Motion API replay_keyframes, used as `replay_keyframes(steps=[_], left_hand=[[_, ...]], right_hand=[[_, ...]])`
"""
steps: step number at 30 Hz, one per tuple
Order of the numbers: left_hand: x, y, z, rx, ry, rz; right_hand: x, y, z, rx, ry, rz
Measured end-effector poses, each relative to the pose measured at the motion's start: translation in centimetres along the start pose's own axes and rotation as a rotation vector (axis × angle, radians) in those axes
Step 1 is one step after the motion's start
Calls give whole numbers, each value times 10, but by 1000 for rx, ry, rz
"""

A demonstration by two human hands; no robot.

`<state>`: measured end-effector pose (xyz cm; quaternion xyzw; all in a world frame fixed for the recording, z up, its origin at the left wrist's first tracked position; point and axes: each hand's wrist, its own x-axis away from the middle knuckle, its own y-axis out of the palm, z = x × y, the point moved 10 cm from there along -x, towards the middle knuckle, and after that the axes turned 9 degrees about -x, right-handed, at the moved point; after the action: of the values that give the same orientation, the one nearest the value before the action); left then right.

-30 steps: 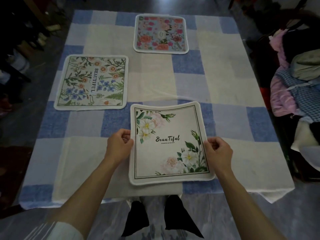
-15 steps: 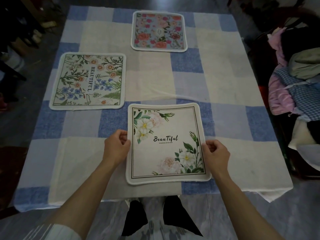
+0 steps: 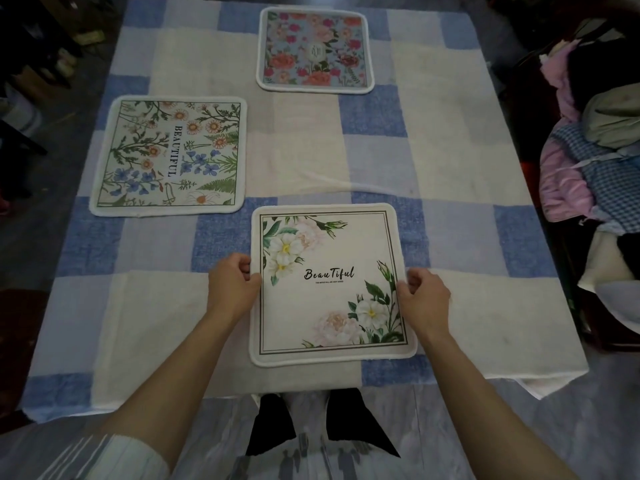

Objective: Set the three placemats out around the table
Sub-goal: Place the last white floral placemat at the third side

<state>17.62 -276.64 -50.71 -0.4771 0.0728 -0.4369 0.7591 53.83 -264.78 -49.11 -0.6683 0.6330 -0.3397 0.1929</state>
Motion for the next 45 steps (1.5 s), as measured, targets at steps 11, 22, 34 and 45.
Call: replay_keyframes(steps=[11, 22, 34, 45], left_hand=[[10, -4, -15, -43, -89, 56], [22, -5, -18, -51, -90, 81], [30, -9, -18, -45, -72, 82], [36, -10, -16, 7, -54, 117]], right_hand=[[-6, 0, -1, 50, 47, 13], [8, -4, 5, -9, 70, -1], [16, -6, 14, -26, 52, -12], [27, -11, 16, -72, 35, 13]])
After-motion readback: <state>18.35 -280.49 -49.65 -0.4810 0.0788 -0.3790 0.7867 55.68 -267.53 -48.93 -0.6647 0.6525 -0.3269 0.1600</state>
